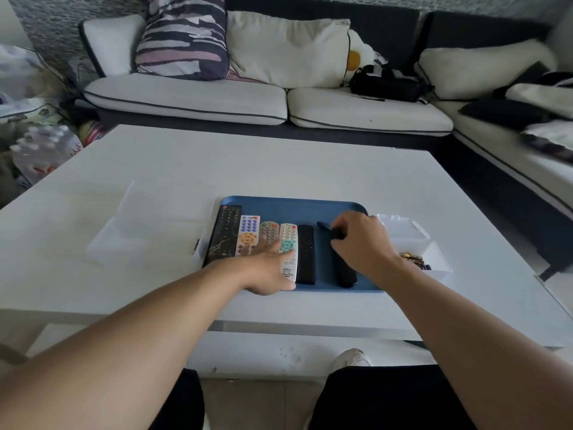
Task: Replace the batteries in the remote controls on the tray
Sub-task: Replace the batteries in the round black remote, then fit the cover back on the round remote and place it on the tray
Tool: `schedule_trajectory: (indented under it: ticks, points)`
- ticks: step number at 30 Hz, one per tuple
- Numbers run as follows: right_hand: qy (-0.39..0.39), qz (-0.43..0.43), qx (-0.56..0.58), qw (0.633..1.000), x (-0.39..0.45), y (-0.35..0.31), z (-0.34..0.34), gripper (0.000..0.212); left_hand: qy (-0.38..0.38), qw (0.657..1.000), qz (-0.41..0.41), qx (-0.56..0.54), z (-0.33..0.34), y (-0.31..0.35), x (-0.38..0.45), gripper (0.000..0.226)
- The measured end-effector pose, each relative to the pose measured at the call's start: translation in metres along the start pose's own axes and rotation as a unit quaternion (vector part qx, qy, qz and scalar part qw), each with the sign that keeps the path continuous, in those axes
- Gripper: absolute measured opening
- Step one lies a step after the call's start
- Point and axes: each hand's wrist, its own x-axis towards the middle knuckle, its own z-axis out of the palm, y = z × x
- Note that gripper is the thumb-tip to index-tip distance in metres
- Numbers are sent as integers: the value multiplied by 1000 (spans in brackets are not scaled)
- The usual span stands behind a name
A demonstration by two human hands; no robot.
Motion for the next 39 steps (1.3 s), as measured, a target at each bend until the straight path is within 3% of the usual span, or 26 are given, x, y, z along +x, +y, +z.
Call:
schedule_trajectory:
  ticks: [5,11,18,23,25,28,35,39]
  points:
    - [-10,-75,-240,968,-19,-7,17,36,-13,1000,0,12,2,11,-3,76]
    - [-31,-134,-351,926,-31,-4,44,13,-22,1000,-6,15,-1,26,-12,76]
    - [-40,-135,-251,958,-37,-2,42,22,-9,1000,3,21,-3,26,-13,77]
    - [-51,-15,-91,994,-11,16,21,23,-6,1000,2,28,-4,20,-12,76]
    - [-76,0,-91,993,-2,28,20,14,-5,1000,7,20,-4,20,-13,76]
    - [-107,41,-128,985,1,37,24,24,-2,1000,11,11,-5,20,-15,77]
    - [-92,78,-211,970,-2,28,23,22,23,1000,13,-9,-7,16,-14,82]
    - [-98,104,-185,972,1,29,22,25,47,998,20,-39,-7,14,-13,83]
